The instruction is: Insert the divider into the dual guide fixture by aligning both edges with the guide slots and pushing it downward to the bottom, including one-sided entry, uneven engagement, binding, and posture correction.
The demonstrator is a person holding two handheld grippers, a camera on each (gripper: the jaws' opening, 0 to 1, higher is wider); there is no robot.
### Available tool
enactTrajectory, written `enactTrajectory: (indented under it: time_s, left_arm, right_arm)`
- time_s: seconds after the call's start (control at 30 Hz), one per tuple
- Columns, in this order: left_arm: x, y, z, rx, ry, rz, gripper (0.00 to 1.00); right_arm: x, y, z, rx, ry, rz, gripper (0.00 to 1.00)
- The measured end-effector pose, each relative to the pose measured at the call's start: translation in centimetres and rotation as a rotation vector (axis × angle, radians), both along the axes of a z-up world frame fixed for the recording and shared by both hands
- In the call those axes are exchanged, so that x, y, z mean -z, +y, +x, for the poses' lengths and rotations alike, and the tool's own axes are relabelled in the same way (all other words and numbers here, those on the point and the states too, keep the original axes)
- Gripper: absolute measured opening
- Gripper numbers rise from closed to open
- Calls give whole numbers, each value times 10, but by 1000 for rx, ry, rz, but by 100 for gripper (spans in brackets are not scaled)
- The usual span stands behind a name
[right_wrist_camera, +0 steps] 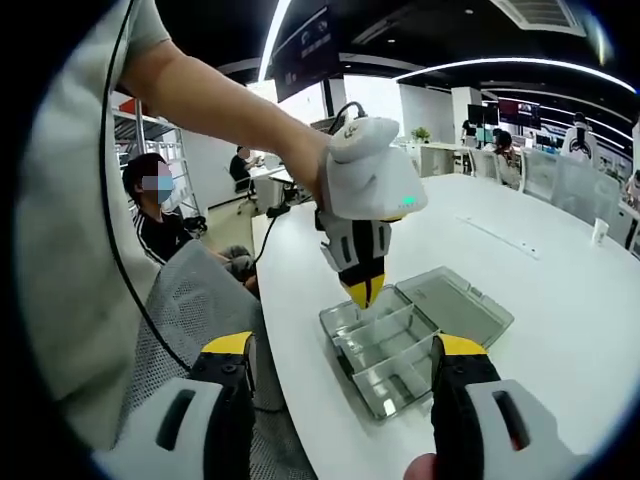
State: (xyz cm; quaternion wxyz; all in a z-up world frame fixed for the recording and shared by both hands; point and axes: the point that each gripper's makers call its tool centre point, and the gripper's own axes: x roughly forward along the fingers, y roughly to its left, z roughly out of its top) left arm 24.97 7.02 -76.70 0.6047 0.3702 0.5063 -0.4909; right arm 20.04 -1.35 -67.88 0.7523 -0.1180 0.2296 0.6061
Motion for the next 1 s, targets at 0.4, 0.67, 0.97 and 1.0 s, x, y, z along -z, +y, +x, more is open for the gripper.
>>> enactTrajectory:
  time_s: [0.4,0.67,0.97,1.0]
  left_arm:
    - [6,0,-1,25,-18,9,0]
    - [10,0,0,26,-20,11,0]
    - [13,1,-1,34,-27,12,0]
    - [13,1,-1,37,-28,12,0]
  right_arm:
    - [0,-1,0,1,1,-1,70]
    - [0,-1,1,2,2,-1,70]
    - [0,-1,2,3,4,-1,70]
    - [0,-1,2,3,4,-1,70]
